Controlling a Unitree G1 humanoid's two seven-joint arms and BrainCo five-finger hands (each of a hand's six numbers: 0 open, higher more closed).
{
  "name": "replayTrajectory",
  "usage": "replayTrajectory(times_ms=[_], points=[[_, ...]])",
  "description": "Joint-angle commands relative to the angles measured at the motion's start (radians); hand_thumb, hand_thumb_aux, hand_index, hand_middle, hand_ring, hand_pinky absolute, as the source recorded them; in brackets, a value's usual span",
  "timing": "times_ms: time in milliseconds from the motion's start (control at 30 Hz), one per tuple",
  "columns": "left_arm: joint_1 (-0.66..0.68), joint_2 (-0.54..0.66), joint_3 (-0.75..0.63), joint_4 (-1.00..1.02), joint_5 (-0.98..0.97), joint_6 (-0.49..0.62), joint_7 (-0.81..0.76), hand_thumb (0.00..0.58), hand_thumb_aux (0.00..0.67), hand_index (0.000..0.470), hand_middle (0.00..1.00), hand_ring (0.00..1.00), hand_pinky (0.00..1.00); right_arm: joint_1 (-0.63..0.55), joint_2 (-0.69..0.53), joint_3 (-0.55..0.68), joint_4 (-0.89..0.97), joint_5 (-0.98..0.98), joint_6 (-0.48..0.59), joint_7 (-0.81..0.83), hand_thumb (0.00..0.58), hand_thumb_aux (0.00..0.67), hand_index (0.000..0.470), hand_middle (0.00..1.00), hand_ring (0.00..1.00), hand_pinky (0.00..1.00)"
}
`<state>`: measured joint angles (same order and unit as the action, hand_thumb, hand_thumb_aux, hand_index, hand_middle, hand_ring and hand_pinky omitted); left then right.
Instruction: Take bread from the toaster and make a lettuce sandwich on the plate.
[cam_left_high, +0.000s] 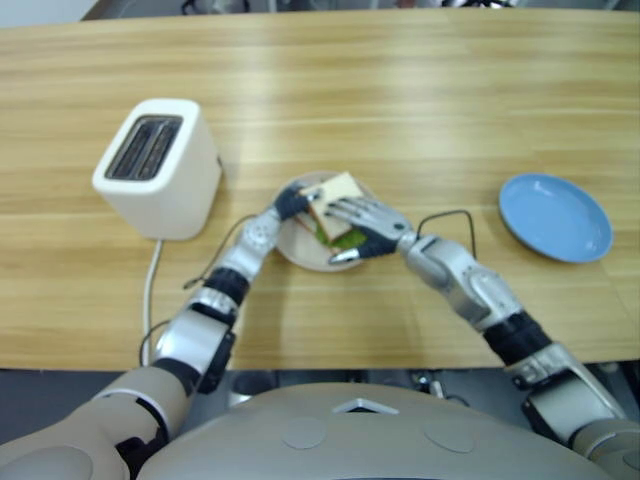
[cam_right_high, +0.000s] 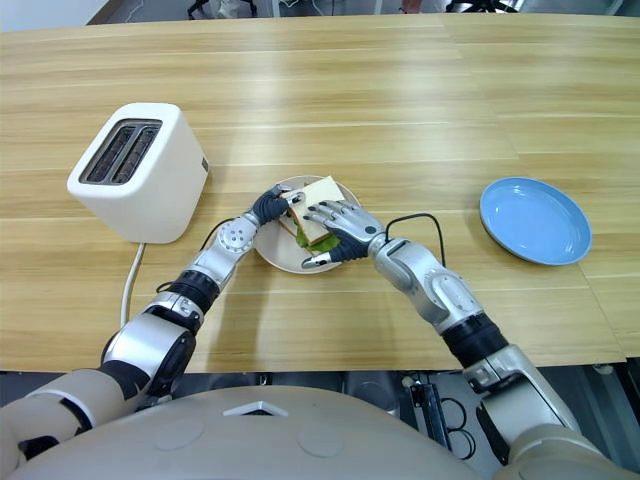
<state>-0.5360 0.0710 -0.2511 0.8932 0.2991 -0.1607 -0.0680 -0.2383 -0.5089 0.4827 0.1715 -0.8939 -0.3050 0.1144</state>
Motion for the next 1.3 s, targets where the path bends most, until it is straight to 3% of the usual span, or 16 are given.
replayTrajectory(times_ms=[33, 300, 333, 367, 400, 433, 700, 1100, 1300], points=[[0.043, 0.002, -0.016, -0.031, 0.002, 0.031, -0.038, 0.580, 0.670, 0.460, 1.00, 1.00, 1.00, 0.013, 0.014, 0.084, 0.125, -0.045, -0.011, 0.012, 0.000, 0.000, 0.000, 0.00, 0.00, 0.00], [0.160, 0.062, 0.015, -0.523, -0.031, 0.146, -0.124, 0.580, 0.670, 0.460, 1.00, 1.00, 1.00, 0.031, 0.032, 0.128, 0.186, -0.066, -0.004, -0.006, 0.000, 0.000, 0.000, 0.00, 0.00, 0.00], [0.172, 0.072, 0.020, -0.586, -0.030, 0.164, -0.134, 0.539, 0.491, 0.337, 1.00, 1.00, 1.00, 0.033, 0.035, 0.133, 0.190, -0.071, 0.000, -0.010, 0.000, 0.000, 0.000, 0.00, 0.00, 0.00], [0.183, 0.089, 0.036, -0.671, -0.029, 0.185, -0.139, 0.408, 0.305, 0.209, 1.00, 1.00, 1.00, 0.040, 0.040, 0.141, 0.192, -0.069, -0.002, -0.008, 0.000, 0.000, 0.000, 0.00, 0.00, 0.00], [0.193, 0.107, 0.055, -0.759, -0.026, 0.206, -0.145, 0.116, 0.071, 0.049, 0.86, 0.86, 0.86, 0.047, 0.044, 0.149, 0.194, -0.069, -0.001, -0.009, 0.000, 0.000, 0.000, 0.00, 0.00, 0.00], [0.198, 0.126, 0.073, -0.833, -0.014, 0.223, -0.140, 0.000, 0.000, 0.000, 0.01, 0.01, 0.01, 0.052, 0.046, 0.153, 0.192, -0.068, -0.001, -0.008, 0.000, 0.000, 0.000, 0.00, 0.00, 0.00], [0.231, 0.239, 0.245, -1.139, 0.094, 0.181, 0.030, 0.000, 0.000, 0.000, 0.00, 0.00, 0.00, 0.054, 0.037, 0.148, 0.184, -0.068, 0.015, -0.017, 0.000, 0.000, 0.000, 0.00, 0.00, 0.00], [0.359, 0.255, 0.237, -1.049, 0.119, 0.129, 0.058, 0.000, 0.000, 0.000, 0.00, 0.00, 0.00, 0.048, 0.003, 0.128, 0.149, -0.045, 0.015, -0.029, 0.000, 0.000, 0.000, 0.00, 0.00, 0.00], [0.390, 0.255, 0.226, -0.992, 0.101, 0.093, 0.046, 0.000, 0.000, 0.000, 0.00, 0.00, 0.00, 0.042, -0.010, 0.040, 0.022, 0.001, -0.013, -0.121, 0.000, 0.000, 0.000, 0.00, 0.00, 0.00]])
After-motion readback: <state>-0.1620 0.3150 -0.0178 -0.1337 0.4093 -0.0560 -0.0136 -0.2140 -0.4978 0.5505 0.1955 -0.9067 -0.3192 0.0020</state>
